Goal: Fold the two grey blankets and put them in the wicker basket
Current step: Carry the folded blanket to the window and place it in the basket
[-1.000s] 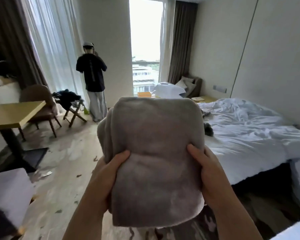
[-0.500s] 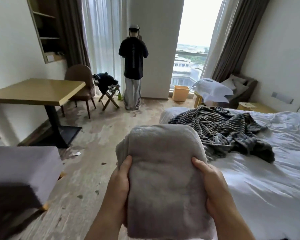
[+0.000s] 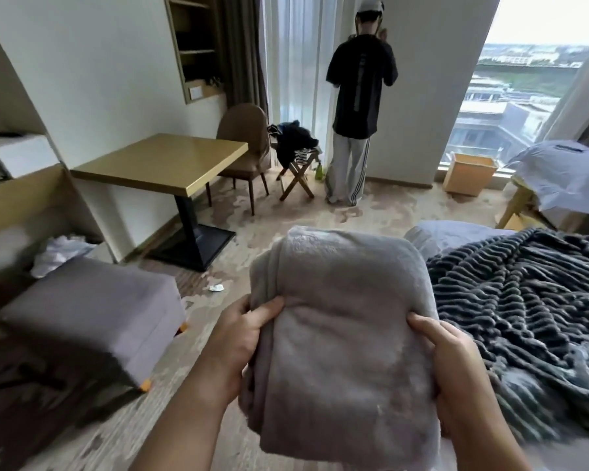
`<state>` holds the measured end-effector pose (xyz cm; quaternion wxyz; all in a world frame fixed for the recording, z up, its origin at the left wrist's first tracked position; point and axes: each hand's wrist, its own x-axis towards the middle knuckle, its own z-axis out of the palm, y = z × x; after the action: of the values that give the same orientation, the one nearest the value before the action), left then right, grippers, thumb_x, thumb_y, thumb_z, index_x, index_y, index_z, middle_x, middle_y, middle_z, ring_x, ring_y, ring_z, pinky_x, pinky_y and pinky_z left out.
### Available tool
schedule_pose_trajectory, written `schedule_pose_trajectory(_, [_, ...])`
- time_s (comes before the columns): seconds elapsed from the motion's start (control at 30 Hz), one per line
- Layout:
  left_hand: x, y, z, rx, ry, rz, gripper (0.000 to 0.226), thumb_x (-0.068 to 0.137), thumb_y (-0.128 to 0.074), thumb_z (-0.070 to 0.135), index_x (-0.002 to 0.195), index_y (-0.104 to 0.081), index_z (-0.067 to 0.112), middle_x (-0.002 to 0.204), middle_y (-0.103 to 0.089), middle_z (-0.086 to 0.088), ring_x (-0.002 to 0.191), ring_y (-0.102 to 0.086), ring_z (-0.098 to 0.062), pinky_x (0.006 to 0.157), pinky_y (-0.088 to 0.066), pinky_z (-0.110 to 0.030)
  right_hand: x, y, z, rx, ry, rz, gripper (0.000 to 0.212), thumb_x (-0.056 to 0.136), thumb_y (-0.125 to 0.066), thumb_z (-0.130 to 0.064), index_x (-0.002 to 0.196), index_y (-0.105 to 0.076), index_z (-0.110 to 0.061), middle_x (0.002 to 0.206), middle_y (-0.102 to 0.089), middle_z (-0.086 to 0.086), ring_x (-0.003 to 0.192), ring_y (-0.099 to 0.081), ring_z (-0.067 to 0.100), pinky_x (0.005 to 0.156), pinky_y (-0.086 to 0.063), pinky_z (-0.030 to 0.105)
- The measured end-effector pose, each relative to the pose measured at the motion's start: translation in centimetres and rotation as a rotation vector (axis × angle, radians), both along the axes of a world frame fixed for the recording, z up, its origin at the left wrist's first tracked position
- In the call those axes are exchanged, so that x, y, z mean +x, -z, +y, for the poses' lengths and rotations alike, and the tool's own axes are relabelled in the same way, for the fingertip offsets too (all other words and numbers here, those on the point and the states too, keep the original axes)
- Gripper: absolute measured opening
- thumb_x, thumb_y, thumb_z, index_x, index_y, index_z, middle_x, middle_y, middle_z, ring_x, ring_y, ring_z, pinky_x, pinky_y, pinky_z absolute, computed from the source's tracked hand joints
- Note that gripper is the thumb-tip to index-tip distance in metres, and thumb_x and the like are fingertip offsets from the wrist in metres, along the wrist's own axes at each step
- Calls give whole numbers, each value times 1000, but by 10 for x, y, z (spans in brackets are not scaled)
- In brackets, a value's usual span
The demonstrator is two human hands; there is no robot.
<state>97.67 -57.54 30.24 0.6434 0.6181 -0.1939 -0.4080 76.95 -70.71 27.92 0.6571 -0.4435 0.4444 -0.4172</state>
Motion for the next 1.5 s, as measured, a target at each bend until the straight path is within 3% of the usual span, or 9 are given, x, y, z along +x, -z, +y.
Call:
schedule_pose_trajectory(0.3, [77, 26, -235, 99, 159, 55, 20, 83, -65, 13, 101, -71, 7, 91, -75, -12, 85, -73, -25, 81, -54, -36, 43, 19, -201, -7, 71, 208, 11, 76, -61, -6, 76, -68, 3, 66, -68, 16, 55, -62, 22, 48, -48, 24])
schedule_pose_trajectory(0.43, [90, 28, -379, 100, 251, 72, 13, 84, -62, 11, 95, -70, 8, 77, -75, -14, 64, -72, -21, 51, -53, -25, 48, 11, -295, -36, 220, 282, 14, 76, -62, -5, 63, -68, -7, 56, -65, 5, 45, -57, 12, 39, -39, 17])
schedule_pose_trajectory(0.53, [75, 24, -477, 82, 363, 70, 8, 86, -62, 12, 89, -69, 9, 68, -73, -10, 56, -70, -17, 44, -51, -20, 34, 7, -351, -44, 378, 310, 9, 77, -63, -8, 72, -67, -2, 63, -69, 7, 54, -61, 16, 48, -45, 24])
schedule_pose_trajectory(0.63, [53, 32, -555, 85, 464, 7, 10, 88, -61, 15, 83, -68, 9, 67, -73, -7, 55, -68, -12, 46, -52, -21, 15, 9, -399, 5, 484, 295, 10, 78, -63, -9, 82, -70, -3, 78, -74, 13, 67, -69, 23, 60, -50, 31])
schedule_pose_trajectory(0.8, [35, 54, -678, 131, 590, -104, 14, 88, -61, 16, 80, -69, 9, 74, -74, -12, 70, -68, -22, 63, -52, -30, 0, 24, -503, 51, 594, 190, 10, 81, -61, -4, 84, -70, -3, 70, -74, 9, 54, -68, 15, 42, -45, 16])
schedule_pose_trajectory(0.93, [42, 60, -783, 171, 542, -185, 16, 87, -61, 19, 77, -69, 9, 75, -73, -13, 76, -68, -28, 70, -51, -37, 11, 38, -621, 71, 575, 153, 12, 82, -60, -6, 73, -67, -7, 52, -65, 2, 40, -58, 10, 38, -38, 12])
schedule_pose_trajectory(1.2, [130, 50, -925, 215, 261, -221, 12, 89, -60, 20, 91, -68, 11, 83, -75, -7, 83, -70, -23, 72, -53, -34, 102, 34, -837, 136, 292, 163, 16, 60, -61, -20, 69, -73, -14, 68, -71, 13, 58, -66, 25, 57, -52, 33])
schedule_pose_trajectory(1.33, [174, 55, -994, 224, 167, -173, 9, 88, -61, 16, 89, -69, 11, 87, -74, -11, 84, -69, -25, 78, -53, -38, 151, 50, -922, 194, 214, 151, 12, 73, -62, -9, 62, -65, -13, 51, -61, 2, 41, -57, 13, 38, -40, 15])
schedule_pose_trajectory(1.5, [218, 82, -1109, 229, 196, -165, 10, 90, -59, 15, 84, -67, 11, 69, -74, 1, 68, -67, -13, 57, -50, -25, 200, 75, -1037, 232, 251, 204, 16, 77, -59, -5, 63, -56, -12, 44, -53, -1, 34, -49, 11, 34, -32, 13])
